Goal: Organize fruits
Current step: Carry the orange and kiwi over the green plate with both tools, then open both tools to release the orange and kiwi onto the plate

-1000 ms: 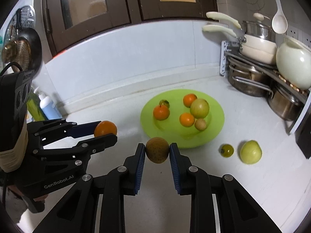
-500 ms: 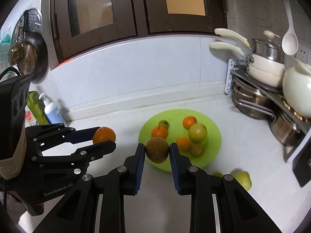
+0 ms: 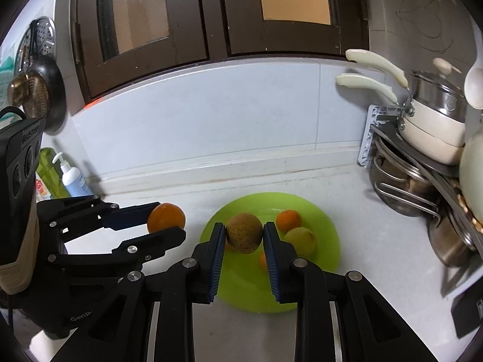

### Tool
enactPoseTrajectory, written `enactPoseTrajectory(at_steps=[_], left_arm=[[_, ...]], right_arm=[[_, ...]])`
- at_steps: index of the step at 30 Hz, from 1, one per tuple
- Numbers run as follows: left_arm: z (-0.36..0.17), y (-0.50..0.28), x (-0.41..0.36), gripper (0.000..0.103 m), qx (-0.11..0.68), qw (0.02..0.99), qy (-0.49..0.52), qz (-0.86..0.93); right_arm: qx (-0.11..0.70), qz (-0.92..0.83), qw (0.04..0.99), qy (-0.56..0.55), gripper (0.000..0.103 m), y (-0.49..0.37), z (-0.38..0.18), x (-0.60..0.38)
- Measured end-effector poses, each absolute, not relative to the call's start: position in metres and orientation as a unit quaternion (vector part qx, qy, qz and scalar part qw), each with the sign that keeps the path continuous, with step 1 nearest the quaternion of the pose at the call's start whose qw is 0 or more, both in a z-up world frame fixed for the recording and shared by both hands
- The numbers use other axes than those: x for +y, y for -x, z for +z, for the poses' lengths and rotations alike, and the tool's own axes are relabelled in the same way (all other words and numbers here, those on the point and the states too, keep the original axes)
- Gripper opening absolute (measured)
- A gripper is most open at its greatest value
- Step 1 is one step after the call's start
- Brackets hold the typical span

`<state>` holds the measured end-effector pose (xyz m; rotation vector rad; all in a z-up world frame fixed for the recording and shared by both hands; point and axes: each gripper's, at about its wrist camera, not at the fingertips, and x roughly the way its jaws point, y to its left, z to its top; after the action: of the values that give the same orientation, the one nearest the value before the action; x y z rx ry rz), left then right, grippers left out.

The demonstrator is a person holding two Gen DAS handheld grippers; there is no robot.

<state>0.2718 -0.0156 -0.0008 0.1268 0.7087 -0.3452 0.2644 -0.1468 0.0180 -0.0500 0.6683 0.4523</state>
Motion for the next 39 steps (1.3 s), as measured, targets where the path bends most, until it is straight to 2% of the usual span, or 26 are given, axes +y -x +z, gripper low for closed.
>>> enactPoseTrajectory(at_steps=[19,33,39], left_arm=[[-0.041,-0.345,-0.028,0.031,0.378,0.904,-0.070,-0.186],[-0.048,-0.355,-0.029,0.032,0.383,0.903,-0.071,-0.181],[-0.044,-0.354,-0.020,0.037,0.380,0.908,-0.063,-0.165]], right_arm=[[0.374,0.223,0.900,0.017,0.027,-0.335,-0.028,-0.152],[0.388,0.221,0.895,0.011,0.027,-0.352,-0.036,-0.150],[0.391,0.220,0.894,0.015,0.027,-0.356,-0.039,-0.148]])
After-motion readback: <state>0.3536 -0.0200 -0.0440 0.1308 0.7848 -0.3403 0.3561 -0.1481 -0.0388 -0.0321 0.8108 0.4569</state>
